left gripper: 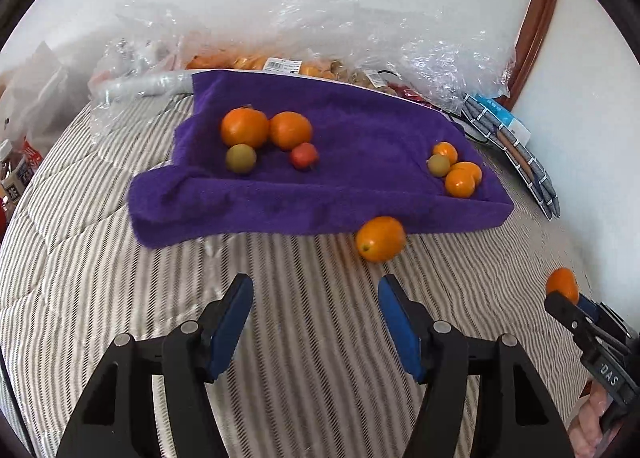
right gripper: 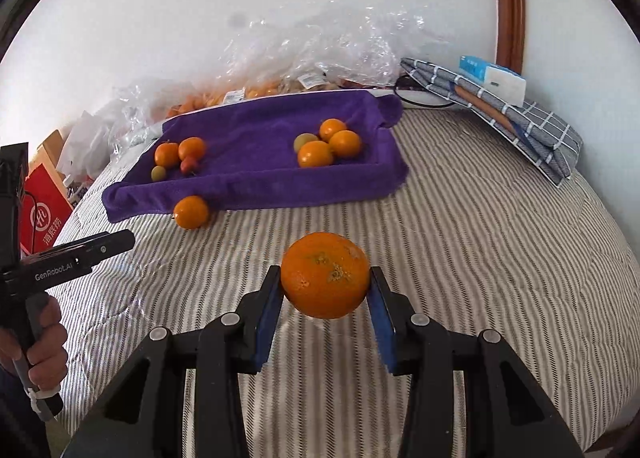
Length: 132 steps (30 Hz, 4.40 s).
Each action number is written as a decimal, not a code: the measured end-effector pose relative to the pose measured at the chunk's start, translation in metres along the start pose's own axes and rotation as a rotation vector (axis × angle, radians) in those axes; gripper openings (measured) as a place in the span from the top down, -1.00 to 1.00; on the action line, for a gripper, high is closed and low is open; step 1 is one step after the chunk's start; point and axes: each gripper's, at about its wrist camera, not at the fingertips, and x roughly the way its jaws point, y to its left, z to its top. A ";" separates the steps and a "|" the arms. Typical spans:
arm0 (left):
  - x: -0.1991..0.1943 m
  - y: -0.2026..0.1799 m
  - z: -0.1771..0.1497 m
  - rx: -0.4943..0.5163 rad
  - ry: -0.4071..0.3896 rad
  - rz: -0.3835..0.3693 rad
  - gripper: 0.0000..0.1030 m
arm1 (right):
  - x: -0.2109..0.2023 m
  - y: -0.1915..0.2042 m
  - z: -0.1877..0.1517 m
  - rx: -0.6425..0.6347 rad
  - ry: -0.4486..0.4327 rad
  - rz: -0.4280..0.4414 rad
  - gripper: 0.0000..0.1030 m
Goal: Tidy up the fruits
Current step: 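Grasp the last loose orange with the left gripper while the right holds its orange, then carry both held oranges over the purple towel, then lower both oranges onto the towel and open both grippers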
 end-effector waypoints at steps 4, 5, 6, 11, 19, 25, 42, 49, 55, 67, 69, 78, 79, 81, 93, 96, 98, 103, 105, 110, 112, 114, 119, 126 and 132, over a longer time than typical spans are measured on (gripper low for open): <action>0.016 -0.022 0.007 0.023 0.005 0.000 -0.21 | -0.009 -0.015 -0.005 0.004 -0.009 -0.014 0.19; 0.019 -0.026 0.009 0.028 0.003 0.008 -0.21 | -0.011 -0.019 -0.007 0.007 -0.013 -0.014 0.19; 0.022 -0.030 0.011 0.033 0.000 0.016 -0.21 | -0.012 -0.022 -0.007 0.011 -0.015 -0.014 0.19; 0.038 -0.046 0.017 0.068 0.010 0.051 0.12 | -0.008 -0.027 -0.010 0.026 -0.001 0.000 0.19; 0.034 -0.050 0.017 0.084 0.016 0.085 0.33 | -0.003 -0.018 -0.007 0.010 0.012 0.015 0.19; -0.001 -0.032 0.019 0.042 -0.040 0.128 0.33 | -0.005 -0.012 0.002 0.026 0.008 0.038 0.19; -0.059 0.003 0.061 -0.039 -0.166 0.147 0.33 | -0.013 0.013 0.067 0.014 -0.078 0.032 0.19; -0.045 0.015 0.085 -0.058 -0.175 0.155 0.33 | 0.011 0.017 0.095 0.001 -0.085 0.027 0.19; -0.022 0.041 0.108 -0.093 -0.170 0.170 0.33 | 0.039 0.016 0.116 -0.009 -0.084 0.026 0.19; 0.013 0.063 0.128 -0.152 -0.140 0.112 0.33 | 0.085 0.010 0.146 0.041 -0.079 0.057 0.19; 0.021 0.060 0.126 -0.149 -0.119 0.093 0.33 | 0.093 0.014 0.145 0.040 -0.061 0.065 0.19; 0.045 0.052 0.103 -0.106 -0.036 0.076 0.33 | 0.118 0.040 0.113 -0.035 0.006 0.094 0.18; 0.046 0.052 0.102 -0.110 -0.032 0.068 0.33 | 0.116 0.043 0.111 -0.052 -0.005 0.085 0.18; 0.046 0.051 0.101 -0.105 -0.033 0.058 0.33 | 0.116 0.047 0.111 -0.064 0.000 0.106 0.18; 0.054 0.040 0.091 -0.052 -0.009 0.028 0.33 | 0.112 0.058 0.110 -0.107 -0.012 0.100 0.20; 0.054 0.039 0.091 -0.049 -0.012 0.029 0.33 | 0.114 0.056 0.110 -0.103 -0.004 0.094 0.22; 0.054 0.038 0.091 -0.049 -0.011 0.023 0.33 | 0.116 0.055 0.109 -0.100 0.000 0.085 0.23; 0.056 0.034 0.090 -0.032 -0.004 -0.004 0.33 | 0.118 0.052 0.109 -0.101 0.000 0.069 0.22; 0.056 0.033 0.089 -0.027 -0.013 -0.003 0.33 | 0.117 0.051 0.109 -0.097 0.002 0.075 0.22; 0.058 0.030 0.089 -0.017 -0.011 -0.010 0.33 | 0.114 0.049 0.108 -0.104 0.001 0.058 0.22; 0.059 0.029 0.089 -0.017 -0.005 -0.008 0.33 | 0.113 0.048 0.107 -0.094 0.000 0.059 0.22; 0.060 0.029 0.089 -0.027 0.002 -0.008 0.33 | 0.112 0.046 0.105 -0.089 0.000 0.052 0.22; 0.062 0.028 0.088 -0.027 0.011 -0.005 0.32 | 0.110 0.045 0.103 -0.090 -0.001 0.046 0.22; 0.060 0.027 0.084 -0.015 0.021 0.026 0.32 | 0.104 0.042 0.103 -0.084 -0.018 0.044 0.22; 0.039 0.023 0.082 -0.022 0.003 0.031 0.01 | 0.079 0.040 0.106 -0.059 -0.033 0.034 0.16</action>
